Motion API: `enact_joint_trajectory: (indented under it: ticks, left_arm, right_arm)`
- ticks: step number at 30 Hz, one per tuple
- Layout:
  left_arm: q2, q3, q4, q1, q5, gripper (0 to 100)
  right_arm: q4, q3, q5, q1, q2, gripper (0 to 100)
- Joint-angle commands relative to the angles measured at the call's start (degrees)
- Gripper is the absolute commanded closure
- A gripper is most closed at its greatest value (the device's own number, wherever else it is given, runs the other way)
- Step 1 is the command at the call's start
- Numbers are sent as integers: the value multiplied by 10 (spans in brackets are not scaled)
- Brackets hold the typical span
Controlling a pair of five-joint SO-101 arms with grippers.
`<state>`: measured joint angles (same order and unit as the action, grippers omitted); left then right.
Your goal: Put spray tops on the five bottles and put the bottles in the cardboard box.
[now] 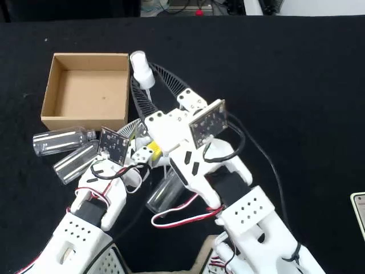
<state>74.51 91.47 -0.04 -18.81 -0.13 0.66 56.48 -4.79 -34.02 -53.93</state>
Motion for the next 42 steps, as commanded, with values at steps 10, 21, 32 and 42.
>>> enact_joint_trajectory:
  ticks: [10,21,32,42]
  left_arm:
    - [-1,-7,-3,0,-8,920]
    - [-1,-3,-2,-6,-8,920]
    - [-1,-7,1,-11,-8,920]
    - [-1,-4,1,-13,-8,920]
  right_arm:
    - [-12,38,-7,-5,-23,943]
    - [-12,179,-7,7,-200,943]
    - [65,114,-6,19,-122,943]
    - [273,-63,-6,17,22,943]
